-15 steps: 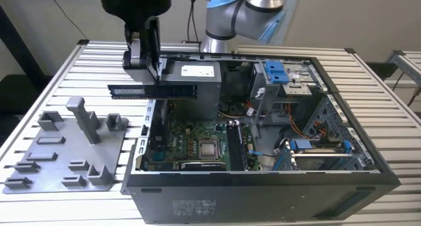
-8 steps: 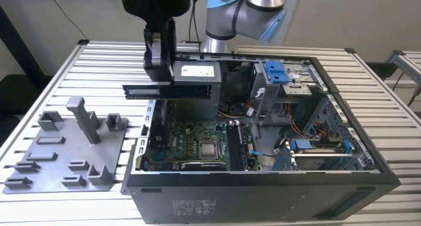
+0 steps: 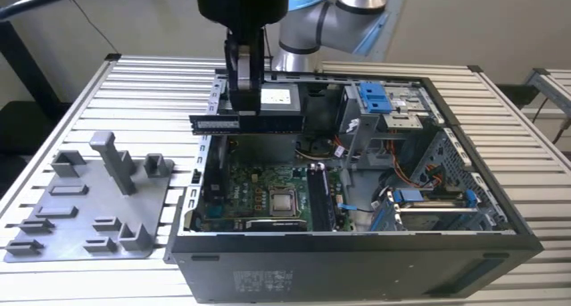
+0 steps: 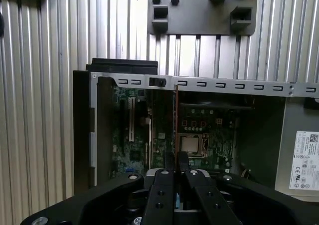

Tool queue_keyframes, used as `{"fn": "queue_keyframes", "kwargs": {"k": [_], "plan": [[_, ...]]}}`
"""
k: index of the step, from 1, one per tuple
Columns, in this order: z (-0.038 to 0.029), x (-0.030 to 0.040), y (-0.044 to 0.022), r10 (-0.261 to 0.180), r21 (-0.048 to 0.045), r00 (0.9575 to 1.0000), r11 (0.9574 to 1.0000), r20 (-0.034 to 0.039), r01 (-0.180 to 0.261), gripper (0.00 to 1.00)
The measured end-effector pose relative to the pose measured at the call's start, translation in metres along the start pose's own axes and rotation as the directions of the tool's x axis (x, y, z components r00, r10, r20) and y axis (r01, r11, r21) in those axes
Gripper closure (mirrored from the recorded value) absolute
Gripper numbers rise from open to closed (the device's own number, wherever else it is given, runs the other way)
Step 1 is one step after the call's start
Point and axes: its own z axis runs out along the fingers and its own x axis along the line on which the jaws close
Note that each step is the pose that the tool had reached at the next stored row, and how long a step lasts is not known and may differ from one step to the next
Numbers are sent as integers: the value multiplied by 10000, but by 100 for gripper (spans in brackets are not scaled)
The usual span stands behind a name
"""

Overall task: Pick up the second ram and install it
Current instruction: 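Pick up the second ram and move it above second insertion slot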

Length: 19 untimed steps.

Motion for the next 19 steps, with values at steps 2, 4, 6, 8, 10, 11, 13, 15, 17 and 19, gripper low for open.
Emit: {"fn": "queue_keyframes", "kwargs": {"k": [2,4,6,8,10,11,13,15,17,19], "plan": [[0,2,-64,0,-1,10000,10000,0,0,86],[1,3,-127,0,-1,10000,10000,0,0,86],[2,5,-191,0,-1,10000,10000,0,0,86],[3,7,-253,-1,-2,10000,10000,0,1,86],[4,9,-315,0,-2,10000,10000,0,0,86],[4,10,-345,0,-2,10000,10000,0,0,86],[5,11,-409,-1,-2,10000,10000,1,1,86],[5,13,-471,0,-3,10000,10000,0,0,86],[6,15,-533,0,-3,10000,10000,0,0,86],[7,17,-597,-1,-4,10000,10000,0,1,86]]}}
